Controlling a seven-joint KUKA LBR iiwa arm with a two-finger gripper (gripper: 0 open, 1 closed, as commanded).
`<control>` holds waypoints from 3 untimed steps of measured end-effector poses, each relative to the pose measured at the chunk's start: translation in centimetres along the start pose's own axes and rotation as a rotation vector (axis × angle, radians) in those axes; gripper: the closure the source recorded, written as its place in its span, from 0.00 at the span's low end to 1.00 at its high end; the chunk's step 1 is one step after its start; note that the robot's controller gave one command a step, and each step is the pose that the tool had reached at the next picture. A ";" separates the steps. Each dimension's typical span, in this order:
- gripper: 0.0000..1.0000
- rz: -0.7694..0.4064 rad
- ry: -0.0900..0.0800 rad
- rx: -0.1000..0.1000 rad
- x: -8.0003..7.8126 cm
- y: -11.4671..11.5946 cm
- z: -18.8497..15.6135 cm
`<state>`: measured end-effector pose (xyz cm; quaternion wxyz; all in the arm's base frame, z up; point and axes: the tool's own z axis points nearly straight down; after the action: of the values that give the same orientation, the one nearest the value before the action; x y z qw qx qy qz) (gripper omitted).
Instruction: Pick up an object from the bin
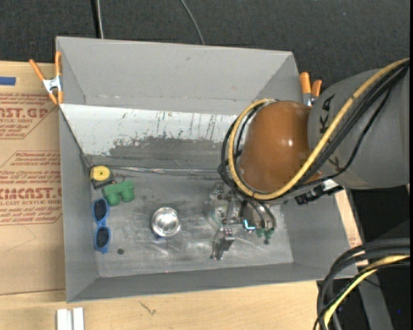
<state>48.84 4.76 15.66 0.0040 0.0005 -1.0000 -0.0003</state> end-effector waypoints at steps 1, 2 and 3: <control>0.00 -0.031 -0.017 -0.001 -4.3 7.9 8.6; 0.00 0.023 -0.027 -0.006 -2.1 7.7 8.2; 0.00 0.167 -0.028 -0.007 0.2 7.4 8.3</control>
Offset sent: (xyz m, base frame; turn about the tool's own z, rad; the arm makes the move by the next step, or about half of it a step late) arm 0.0395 0.0767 -0.0866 -0.0272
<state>48.58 12.20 7.40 -0.0101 -0.0831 -0.9965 -0.0037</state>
